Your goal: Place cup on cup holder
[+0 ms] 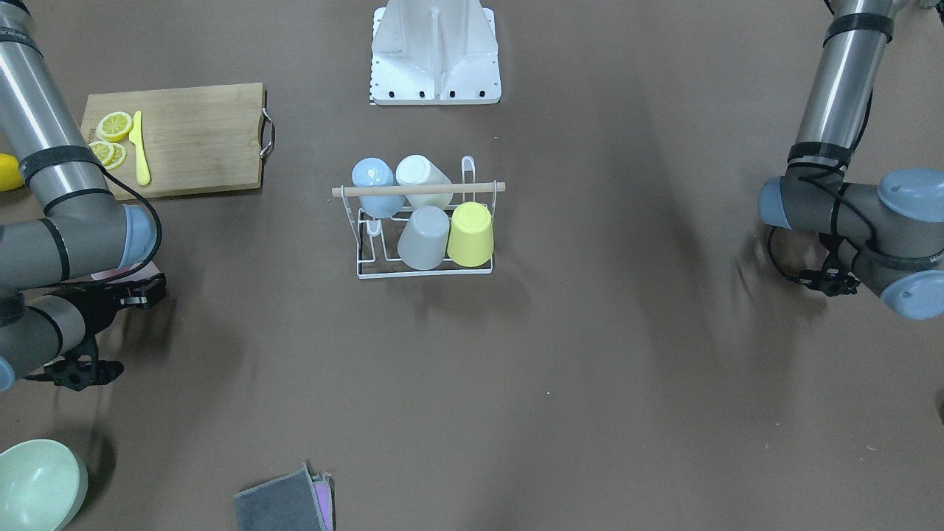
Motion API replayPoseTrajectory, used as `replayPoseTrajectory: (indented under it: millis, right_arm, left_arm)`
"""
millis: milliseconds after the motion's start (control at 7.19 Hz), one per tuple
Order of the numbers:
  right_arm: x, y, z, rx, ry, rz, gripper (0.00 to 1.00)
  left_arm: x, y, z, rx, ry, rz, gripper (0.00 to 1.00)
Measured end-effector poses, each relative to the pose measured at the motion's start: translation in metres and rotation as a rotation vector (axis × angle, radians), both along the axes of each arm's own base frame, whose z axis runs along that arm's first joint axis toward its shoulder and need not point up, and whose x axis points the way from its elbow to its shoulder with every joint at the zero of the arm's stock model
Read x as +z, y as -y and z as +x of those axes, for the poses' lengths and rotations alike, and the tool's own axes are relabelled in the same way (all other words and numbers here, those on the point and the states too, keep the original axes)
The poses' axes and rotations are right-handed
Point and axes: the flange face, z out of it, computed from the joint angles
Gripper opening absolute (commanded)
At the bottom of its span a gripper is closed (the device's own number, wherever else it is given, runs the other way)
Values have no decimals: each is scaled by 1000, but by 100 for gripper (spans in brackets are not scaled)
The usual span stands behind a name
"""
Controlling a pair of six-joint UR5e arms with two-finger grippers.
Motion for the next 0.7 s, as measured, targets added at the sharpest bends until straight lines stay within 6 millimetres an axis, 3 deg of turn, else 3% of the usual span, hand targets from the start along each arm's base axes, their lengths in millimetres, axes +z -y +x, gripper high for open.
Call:
replayPoseTrajectory:
  millis: [417, 696]
  right_arm:
    - [-9, 10, 24, -12, 73, 89, 12]
    - [-13, 18, 38, -10, 137, 187, 12]
  left_arm:
    - [0, 1, -6, -4, -7, 3, 7]
    - [-5, 8, -22, -24, -23, 13, 4]
